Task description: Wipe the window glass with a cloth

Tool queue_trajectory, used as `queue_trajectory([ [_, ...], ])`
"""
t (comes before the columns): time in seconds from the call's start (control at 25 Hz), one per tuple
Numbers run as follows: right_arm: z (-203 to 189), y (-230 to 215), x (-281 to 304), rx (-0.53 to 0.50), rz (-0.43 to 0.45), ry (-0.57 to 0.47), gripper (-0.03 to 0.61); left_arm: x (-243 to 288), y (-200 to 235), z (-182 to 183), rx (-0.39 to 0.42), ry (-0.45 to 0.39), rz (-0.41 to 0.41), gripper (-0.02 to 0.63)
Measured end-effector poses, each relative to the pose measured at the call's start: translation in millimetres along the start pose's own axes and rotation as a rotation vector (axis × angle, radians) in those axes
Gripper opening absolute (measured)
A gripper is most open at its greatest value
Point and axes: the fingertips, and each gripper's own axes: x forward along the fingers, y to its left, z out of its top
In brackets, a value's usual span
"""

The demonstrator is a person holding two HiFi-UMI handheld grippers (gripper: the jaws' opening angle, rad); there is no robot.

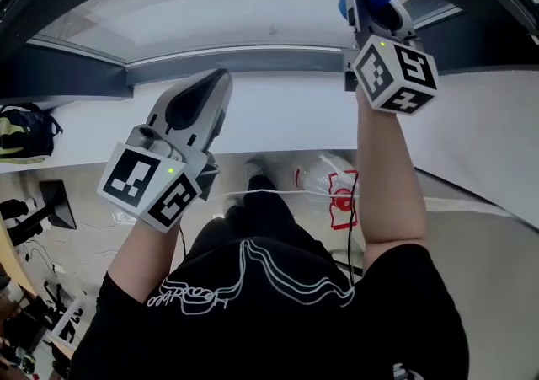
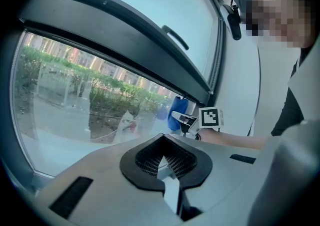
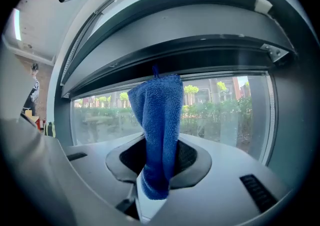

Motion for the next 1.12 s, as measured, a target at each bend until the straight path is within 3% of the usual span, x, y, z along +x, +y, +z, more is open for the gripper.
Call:
queue_trajectory([
  [0.68,-21.9,-151.0,-41.5,0.035,-0.229,0.028,0.094,40.5,-61.2,-2.9,0.075,0.07,-0.057,0.003],
  [1.12,-28.7,-141.6,-41.3,0.016,-0.238,0.034,0.094,27.4,-41.3,-8.7,0.038,0.066,-0.038,0.003],
])
